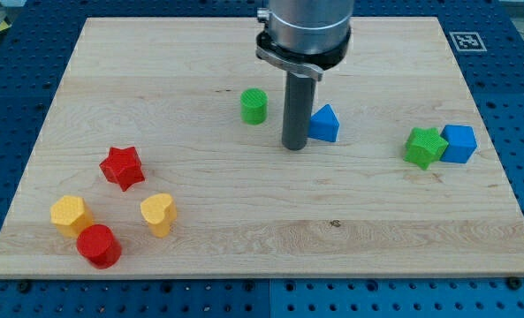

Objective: Nudge green circle down a bit

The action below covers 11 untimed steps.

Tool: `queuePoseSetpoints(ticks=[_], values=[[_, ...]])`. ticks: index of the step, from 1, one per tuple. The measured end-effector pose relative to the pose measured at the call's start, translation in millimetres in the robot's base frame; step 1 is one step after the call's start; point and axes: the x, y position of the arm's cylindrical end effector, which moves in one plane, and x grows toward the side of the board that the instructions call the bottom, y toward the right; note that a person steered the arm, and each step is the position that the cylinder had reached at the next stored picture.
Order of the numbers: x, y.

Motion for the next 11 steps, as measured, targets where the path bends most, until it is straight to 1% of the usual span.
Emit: queuePoseSetpoints(ticks=[1, 2, 3, 4, 5, 8, 11], values=[[2.7, -29.3], [-3.3, -83.7], [-34.2, -132.6], [-79.0, -136.9], [-83.9, -117.4], [-83.6, -66.6], [-56.2, -56.2]])
